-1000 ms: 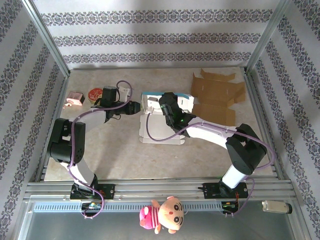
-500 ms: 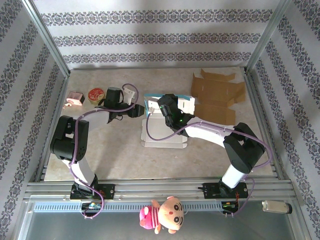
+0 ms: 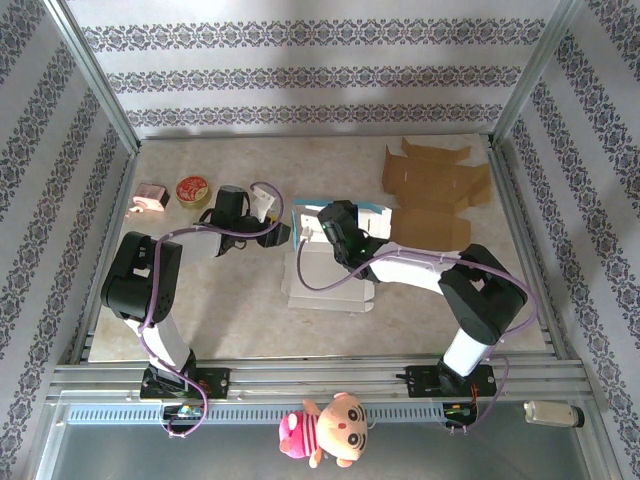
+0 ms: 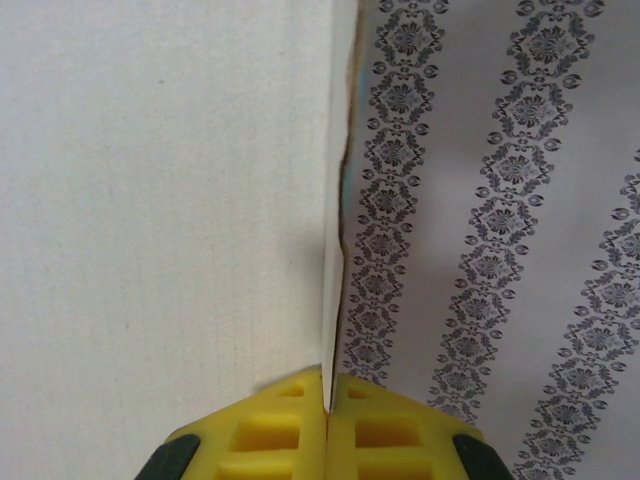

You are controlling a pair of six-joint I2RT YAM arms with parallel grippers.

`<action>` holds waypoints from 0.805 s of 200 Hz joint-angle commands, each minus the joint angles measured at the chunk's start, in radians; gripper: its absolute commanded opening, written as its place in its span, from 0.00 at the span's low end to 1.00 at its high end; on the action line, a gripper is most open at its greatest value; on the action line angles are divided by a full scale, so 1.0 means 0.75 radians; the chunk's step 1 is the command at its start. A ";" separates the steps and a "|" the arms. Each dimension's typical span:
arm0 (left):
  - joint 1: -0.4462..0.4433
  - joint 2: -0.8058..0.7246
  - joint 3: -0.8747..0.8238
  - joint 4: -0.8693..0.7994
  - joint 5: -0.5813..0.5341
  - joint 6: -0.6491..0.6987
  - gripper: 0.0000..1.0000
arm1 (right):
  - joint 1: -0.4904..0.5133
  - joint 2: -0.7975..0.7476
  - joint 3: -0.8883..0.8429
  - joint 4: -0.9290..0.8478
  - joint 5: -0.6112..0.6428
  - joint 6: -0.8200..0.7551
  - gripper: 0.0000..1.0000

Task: Fold the paper box

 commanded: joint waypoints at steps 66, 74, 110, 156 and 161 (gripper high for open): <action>-0.032 -0.025 0.001 0.071 0.177 0.030 0.56 | 0.019 0.043 -0.108 0.291 0.015 -0.122 0.03; -0.032 -0.012 0.014 0.072 0.211 0.014 0.56 | 0.017 0.044 -0.104 0.288 0.017 -0.123 0.03; -0.033 0.019 0.014 0.135 0.327 -0.073 0.57 | 0.020 0.049 -0.100 0.282 0.023 -0.121 0.03; -0.042 0.070 0.071 0.052 0.121 -0.057 0.55 | 0.026 0.038 -0.093 0.271 0.021 -0.113 0.03; -0.043 0.076 0.077 0.051 0.109 -0.057 0.54 | 0.028 0.036 -0.091 0.269 0.018 -0.110 0.03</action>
